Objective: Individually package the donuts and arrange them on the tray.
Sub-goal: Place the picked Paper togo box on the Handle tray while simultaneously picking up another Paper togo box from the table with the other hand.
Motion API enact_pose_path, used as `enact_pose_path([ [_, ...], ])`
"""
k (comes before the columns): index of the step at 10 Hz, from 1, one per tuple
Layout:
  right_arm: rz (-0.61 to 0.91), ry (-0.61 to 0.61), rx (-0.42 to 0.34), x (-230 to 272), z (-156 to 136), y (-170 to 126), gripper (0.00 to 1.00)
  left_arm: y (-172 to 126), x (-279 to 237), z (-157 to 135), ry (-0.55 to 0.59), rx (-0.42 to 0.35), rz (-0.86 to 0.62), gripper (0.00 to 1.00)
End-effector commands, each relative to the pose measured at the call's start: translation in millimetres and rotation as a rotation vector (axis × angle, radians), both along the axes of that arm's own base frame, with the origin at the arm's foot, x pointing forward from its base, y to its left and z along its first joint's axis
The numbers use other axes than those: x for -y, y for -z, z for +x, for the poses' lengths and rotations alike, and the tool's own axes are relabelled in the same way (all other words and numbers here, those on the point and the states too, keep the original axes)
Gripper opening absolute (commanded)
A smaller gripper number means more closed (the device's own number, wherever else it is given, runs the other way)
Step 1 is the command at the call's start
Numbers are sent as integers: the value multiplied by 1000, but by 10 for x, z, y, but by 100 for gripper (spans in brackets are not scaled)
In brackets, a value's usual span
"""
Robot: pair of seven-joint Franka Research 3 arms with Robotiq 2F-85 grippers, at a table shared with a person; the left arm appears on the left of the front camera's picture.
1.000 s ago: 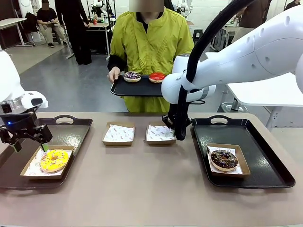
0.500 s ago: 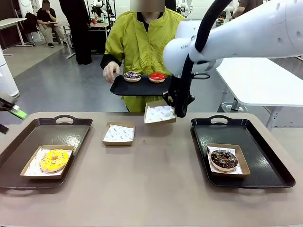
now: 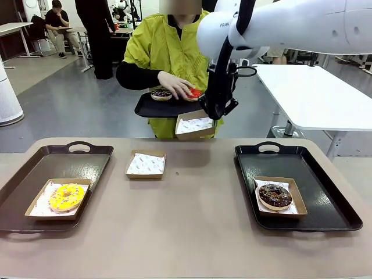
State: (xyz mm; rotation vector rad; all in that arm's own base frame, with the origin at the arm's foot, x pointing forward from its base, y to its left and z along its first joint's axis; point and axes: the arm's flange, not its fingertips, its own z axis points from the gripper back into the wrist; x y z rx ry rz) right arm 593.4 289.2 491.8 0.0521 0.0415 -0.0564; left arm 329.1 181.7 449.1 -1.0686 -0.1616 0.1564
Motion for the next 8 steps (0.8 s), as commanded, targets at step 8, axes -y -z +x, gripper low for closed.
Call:
enact_pose_path([
  [8,2,5,-19,-12,190,-93,0,171,-258,-8,-54,-11,-69,100],
])
